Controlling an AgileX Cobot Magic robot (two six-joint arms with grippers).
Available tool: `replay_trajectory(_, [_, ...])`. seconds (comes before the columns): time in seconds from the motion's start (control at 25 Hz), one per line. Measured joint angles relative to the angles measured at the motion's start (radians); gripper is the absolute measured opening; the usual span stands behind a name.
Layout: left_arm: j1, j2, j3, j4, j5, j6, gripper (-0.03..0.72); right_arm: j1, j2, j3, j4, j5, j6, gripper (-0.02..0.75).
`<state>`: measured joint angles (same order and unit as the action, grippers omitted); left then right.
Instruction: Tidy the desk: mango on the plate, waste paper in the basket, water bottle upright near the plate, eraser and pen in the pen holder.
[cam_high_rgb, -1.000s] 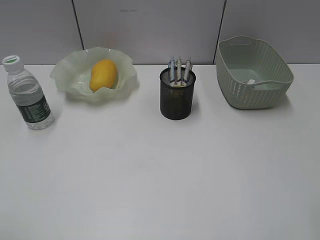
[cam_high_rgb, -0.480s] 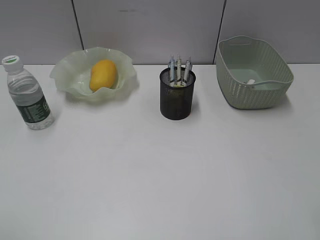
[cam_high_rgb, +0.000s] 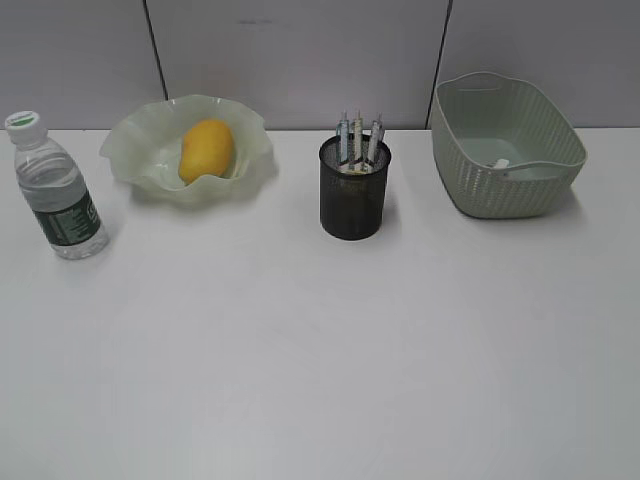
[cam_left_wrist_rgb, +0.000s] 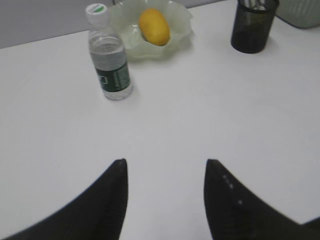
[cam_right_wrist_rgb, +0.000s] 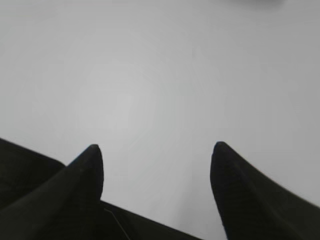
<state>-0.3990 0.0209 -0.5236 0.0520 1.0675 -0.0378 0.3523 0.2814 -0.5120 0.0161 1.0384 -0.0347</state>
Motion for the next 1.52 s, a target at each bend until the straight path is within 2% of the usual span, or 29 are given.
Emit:
replay_trajectory(0.2, [0.155, -0.028, 0.000, 0.002, 0.000, 0.000, 0.345, -0.155, -0.072, 0.000, 0.000, 0.000, 0.000, 0.531])
replay_trajectory(0.28, [0.197, -0.028, 0.000, 0.002, 0.000, 0.000, 0.326, -0.196, -0.091, 0.000, 0.000, 0.001, 0.000, 0.531])
replay_trajectory(0.48, [0.259, -0.029, 0.000, 0.002, 0.000, 0.000, 0.279, -0.265, -0.149, 0.000, 0.000, 0.001, 0.000, 0.531])
replay_trajectory(0.64, [0.298, -0.029, 0.001, 0.003, 0.000, 0.000, 0.242, -0.280, -0.217, 0.004, 0.000, 0.001, 0.000, 0.531])
replay_trajectory(1.04, [0.350, -0.029, 0.001, 0.003, 0.000, 0.000, 0.233, -0.282, -0.290, 0.006, 0.000, 0.002, 0.000, 0.531])
replay_trajectory(1.52, [0.354, -0.029, 0.001, 0.004, 0.000, 0.000, 0.233, -0.282, -0.290, 0.007, 0.000, 0.002, 0.000, 0.531])
